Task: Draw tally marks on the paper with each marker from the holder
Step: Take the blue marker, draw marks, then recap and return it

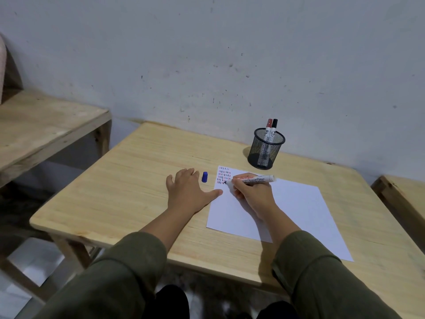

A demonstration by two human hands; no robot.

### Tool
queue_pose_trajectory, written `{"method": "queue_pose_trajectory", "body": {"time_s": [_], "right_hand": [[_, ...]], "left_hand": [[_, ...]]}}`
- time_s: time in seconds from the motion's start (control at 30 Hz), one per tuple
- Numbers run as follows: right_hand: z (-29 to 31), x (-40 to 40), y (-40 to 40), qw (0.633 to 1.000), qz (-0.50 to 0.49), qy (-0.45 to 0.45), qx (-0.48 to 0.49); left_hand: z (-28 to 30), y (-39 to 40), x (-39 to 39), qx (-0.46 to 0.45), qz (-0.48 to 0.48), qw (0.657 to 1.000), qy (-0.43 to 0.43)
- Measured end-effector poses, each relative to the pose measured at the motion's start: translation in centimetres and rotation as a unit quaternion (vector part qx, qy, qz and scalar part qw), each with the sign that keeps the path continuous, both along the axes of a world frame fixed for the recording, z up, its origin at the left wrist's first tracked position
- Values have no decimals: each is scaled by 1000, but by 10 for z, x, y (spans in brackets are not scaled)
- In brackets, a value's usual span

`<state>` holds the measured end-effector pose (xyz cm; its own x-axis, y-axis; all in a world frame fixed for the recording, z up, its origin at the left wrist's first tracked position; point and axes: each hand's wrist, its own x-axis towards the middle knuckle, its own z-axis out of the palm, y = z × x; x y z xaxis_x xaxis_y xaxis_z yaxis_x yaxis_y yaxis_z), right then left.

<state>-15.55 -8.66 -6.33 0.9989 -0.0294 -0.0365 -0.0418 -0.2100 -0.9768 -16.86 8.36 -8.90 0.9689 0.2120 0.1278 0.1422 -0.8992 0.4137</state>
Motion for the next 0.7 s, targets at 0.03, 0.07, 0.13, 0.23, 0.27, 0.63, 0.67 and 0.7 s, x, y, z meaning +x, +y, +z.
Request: {"method": "queue_pose_trajectory", "body": {"time_s": [0.03, 0.07, 0.13, 0.23, 0.27, 0.63, 0.67, 0.7], "right_hand": [[0, 0, 0, 1000, 0, 3, 1], [0, 0, 0, 1000, 0, 6, 2], [1, -1, 0, 1000, 0, 5, 5], [2, -3, 0, 1000, 6, 0, 17], [3, -4, 0, 1000, 9, -1, 16], [6, -7, -2, 995, 17, -4, 102], [6, -6, -3, 993, 21, 4, 116], [6, -5, -5, 991, 26, 11, 128]], "left_hand": [[0, 0, 0, -1, 0, 1000, 0], [0, 0, 0, -1, 1, 1000, 0], [1, 0, 0, -2, 0, 1000, 2], [1, 0, 0, -3, 0, 1000, 5], [2, 0, 0, -3, 0, 1000, 6], [6, 0, -1, -74, -10, 994, -77], [8, 0, -1, -85, -14, 992, -95], [10, -1, -1, -95, -21, 990, -104]]}}
